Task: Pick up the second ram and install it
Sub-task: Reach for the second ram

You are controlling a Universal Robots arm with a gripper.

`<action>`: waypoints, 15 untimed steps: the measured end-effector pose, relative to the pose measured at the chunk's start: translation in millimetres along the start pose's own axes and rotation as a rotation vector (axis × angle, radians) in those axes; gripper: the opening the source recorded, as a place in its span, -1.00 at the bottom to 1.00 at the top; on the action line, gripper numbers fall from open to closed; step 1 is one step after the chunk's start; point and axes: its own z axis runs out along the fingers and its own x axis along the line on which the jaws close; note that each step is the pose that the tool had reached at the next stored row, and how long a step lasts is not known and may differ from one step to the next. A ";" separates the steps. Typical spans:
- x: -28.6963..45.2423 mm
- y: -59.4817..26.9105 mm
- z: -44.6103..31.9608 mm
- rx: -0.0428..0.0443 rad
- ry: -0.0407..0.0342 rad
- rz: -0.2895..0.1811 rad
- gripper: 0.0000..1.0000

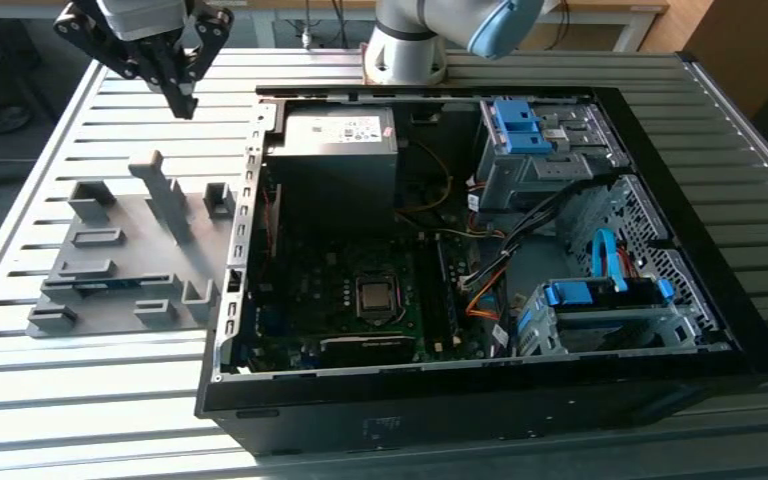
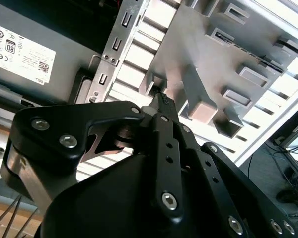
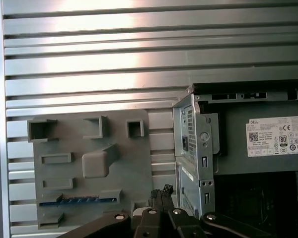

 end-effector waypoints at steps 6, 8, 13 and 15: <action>15.7 -1.2 0.0 0.0009 0.0127 0.001 -0.79; 21.4 -1.6 0.1 0.0011 0.0161 0.001 -0.79; 34.3 -2.7 0.3 0.0018 0.0234 0.001 -0.79; 37.1 -2.9 0.4 0.0020 0.0266 0.001 -0.79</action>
